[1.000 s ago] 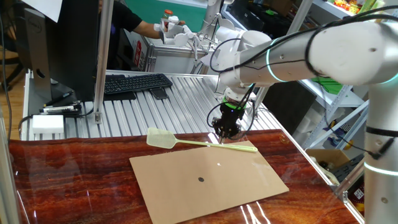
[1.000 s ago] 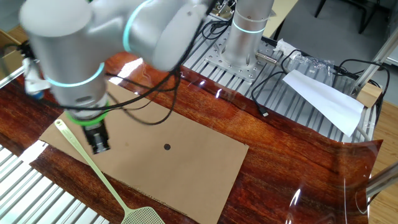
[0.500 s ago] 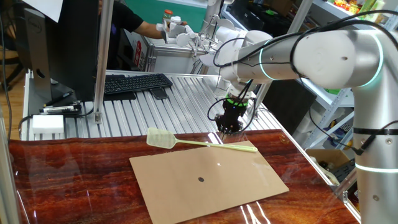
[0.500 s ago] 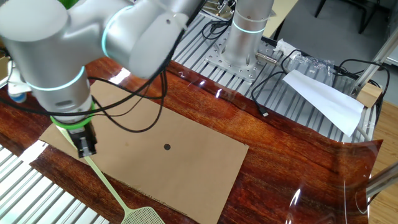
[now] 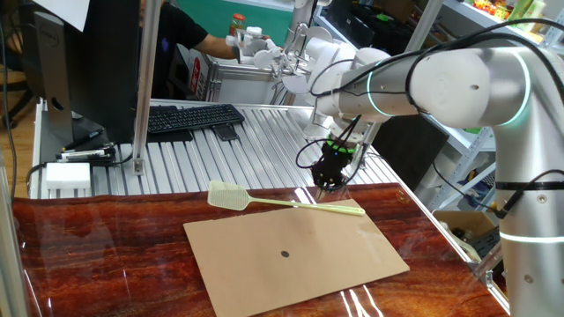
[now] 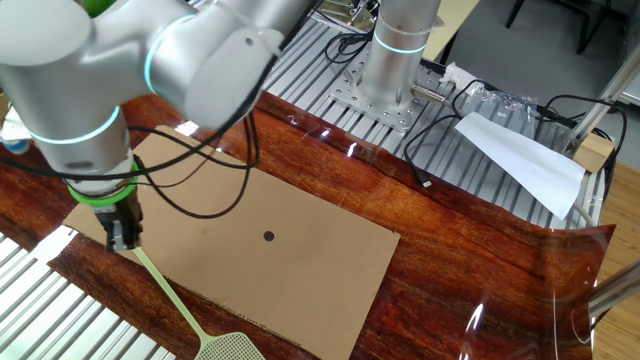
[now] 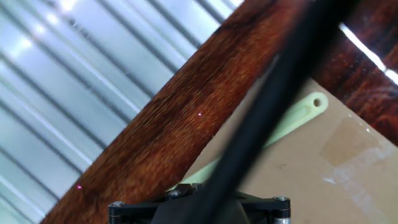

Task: Swat with a flyswatter

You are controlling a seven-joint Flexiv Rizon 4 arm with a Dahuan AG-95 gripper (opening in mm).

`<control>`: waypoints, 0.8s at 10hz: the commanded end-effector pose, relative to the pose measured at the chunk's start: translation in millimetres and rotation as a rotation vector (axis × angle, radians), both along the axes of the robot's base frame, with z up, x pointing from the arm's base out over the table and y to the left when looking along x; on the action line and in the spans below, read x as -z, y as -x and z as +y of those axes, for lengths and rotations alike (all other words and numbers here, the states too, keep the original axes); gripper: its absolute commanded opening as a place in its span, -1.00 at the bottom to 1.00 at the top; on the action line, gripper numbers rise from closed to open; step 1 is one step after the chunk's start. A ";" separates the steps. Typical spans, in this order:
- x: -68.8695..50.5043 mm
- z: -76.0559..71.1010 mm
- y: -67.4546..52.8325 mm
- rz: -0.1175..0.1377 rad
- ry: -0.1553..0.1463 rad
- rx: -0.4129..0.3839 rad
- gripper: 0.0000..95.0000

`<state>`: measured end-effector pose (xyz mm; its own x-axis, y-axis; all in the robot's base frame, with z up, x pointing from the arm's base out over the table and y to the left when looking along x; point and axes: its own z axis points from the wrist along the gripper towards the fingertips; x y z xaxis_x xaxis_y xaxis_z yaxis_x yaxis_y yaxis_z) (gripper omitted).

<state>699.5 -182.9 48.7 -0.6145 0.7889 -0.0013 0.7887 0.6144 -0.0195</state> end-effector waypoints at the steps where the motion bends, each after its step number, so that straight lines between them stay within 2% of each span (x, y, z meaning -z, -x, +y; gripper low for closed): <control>1: 5.2 -13.3 0.1 -0.037 -0.041 0.098 -1.00; 5: 2.5 -18.0 -2.9 -0.053 -0.071 0.244 -1.00; 6: 2.6 -18.1 -2.9 -0.075 -0.074 0.297 -1.00; 8: 3.3 -18.4 -3.1 -0.090 -0.086 0.374 -1.00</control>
<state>703.6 -201.4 44.2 -0.3316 0.9430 0.0292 0.9408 0.3282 0.0848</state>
